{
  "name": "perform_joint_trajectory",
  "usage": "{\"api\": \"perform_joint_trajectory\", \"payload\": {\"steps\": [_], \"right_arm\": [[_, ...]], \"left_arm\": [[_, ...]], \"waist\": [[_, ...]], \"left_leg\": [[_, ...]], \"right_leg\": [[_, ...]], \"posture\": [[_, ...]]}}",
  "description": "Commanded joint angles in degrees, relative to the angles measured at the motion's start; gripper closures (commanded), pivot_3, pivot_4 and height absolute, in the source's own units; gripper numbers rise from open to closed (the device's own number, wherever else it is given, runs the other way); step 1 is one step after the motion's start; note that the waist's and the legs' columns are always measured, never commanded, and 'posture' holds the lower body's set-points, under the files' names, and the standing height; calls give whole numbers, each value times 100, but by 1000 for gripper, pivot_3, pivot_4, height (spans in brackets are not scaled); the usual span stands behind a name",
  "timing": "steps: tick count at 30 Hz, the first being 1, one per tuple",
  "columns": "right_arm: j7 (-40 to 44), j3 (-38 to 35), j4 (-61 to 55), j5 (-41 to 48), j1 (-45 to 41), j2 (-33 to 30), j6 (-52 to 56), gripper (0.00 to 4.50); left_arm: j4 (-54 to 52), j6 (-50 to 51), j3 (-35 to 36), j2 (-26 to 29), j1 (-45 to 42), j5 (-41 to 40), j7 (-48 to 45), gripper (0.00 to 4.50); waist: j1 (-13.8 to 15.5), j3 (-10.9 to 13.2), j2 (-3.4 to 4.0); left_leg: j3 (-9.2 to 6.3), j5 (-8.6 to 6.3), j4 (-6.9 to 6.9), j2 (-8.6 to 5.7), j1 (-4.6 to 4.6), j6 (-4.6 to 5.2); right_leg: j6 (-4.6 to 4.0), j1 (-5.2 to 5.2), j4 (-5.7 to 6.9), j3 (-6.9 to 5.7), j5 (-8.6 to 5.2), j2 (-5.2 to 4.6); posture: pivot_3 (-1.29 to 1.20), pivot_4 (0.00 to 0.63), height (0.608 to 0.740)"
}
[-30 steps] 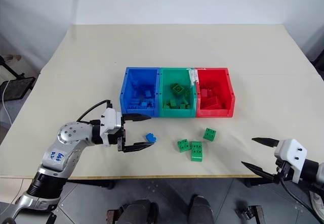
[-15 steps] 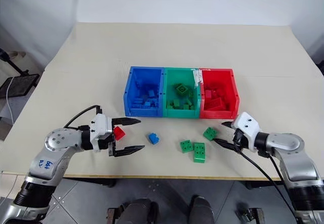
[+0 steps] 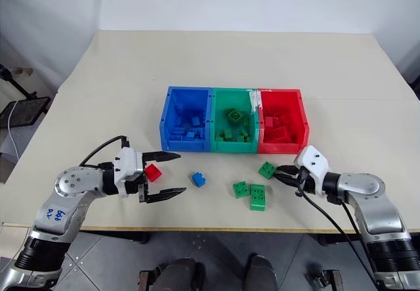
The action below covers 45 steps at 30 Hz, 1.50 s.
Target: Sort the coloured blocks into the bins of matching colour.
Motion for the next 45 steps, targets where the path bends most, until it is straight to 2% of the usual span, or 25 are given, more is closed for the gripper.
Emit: {"api": "perform_joint_trajectory", "payload": {"steps": [1,5,10,15,18,23,26,29,31,38,42,45], "right_arm": [[-29,-206,-205,167,10,-88,203,2098],[83,-184,-437,388,-93,-82,526,763],[-140,131,-742,452,-336,77,1287,763],[-566,404,-588,54,-453,294,1185,763],[-567,403,-648,68,-446,267,1218,1404],[-373,488,-896,-16,-429,52,1032,3028],[12,454,-1295,360,-570,4,1092,3009],[-210,339,-1506,830,-1297,431,1560,3009],[-482,361,-1391,836,-1727,680,1712,3009],[-1293,732,445,-92,-3305,1551,775,3009],[-1087,754,1118,-169,-3548,1745,279,1619],[-871,670,1001,-97,-3470,1663,126,579]], "left_arm": [[-110,-114,99,46,-16,-48,-30,0],[-77,-137,94,48,-32,-42,-48,0],[-69,-140,77,50,-75,-54,-73,0],[-90,-162,71,38,-74,-58,-98,0],[-134,-172,100,24,-71,-138,-139,0],[-98,-374,97,1,-109,-155,-249,0],[48,-494,130,-14,-111,-143,-253,0],[181,-425,344,5,-18,-257,-158,0],[316,-450,505,80,121,-244,-137,0],[466,-525,1153,405,795,-220,-33,0],[282,-422,1173,383,874,-268,18,0],[22,-227,1062,399,921,-301,25,0]], "waist": [[-2,0,0],[-7,0,0],[-9,0,0],[-1,0,0],[-6,0,0],[-6,0,0],[-8,0,1],[-62,1,0],[-109,1,0],[-167,2,0],[-144,2,0],[-166,3,2]], "left_leg": [[0,0,0,0,-1,0],[0,0,0,1,-1,0],[0,0,0,1,-1,0],[-3,0,0,-1,-4,-1],[-2,0,0,0,-3,-1],[-1,-1,0,-1,-3,0],[-1,-1,-1,0,-3,-1],[-2,-1,0,2,-3,0],[-22,-1,-1,6,0,-1],[-48,-3,-15,2,-3,-4],[-44,-3,-15,-3,-11,-4],[-46,-3,-17,-4,-16,-5]], "right_leg": [[0,0,0,0,0,0],[0,-1,0,0,0,0],[0,-1,0,0,0,0],[0,-3,0,-1,0,-1],[0,-3,0,-1,0,0],[0,-3,0,-1,0,0],[0,-4,-1,-1,0,0],[0,-6,-1,1,0,0],[0,-9,2,4,0,3],[0,-22,6,-2,0,2],[0,-18,18,-20,0,1],[0,-19,16,-27,0,0]], "posture": [[0,150,740],[0,150,740],[0,150,740],[0,150,740],[0,150,740],[0,150,740],[0,150,740],[0,150,740],[0,150,740],[0,150,740],[0,150,740],[0,150,740]]}}
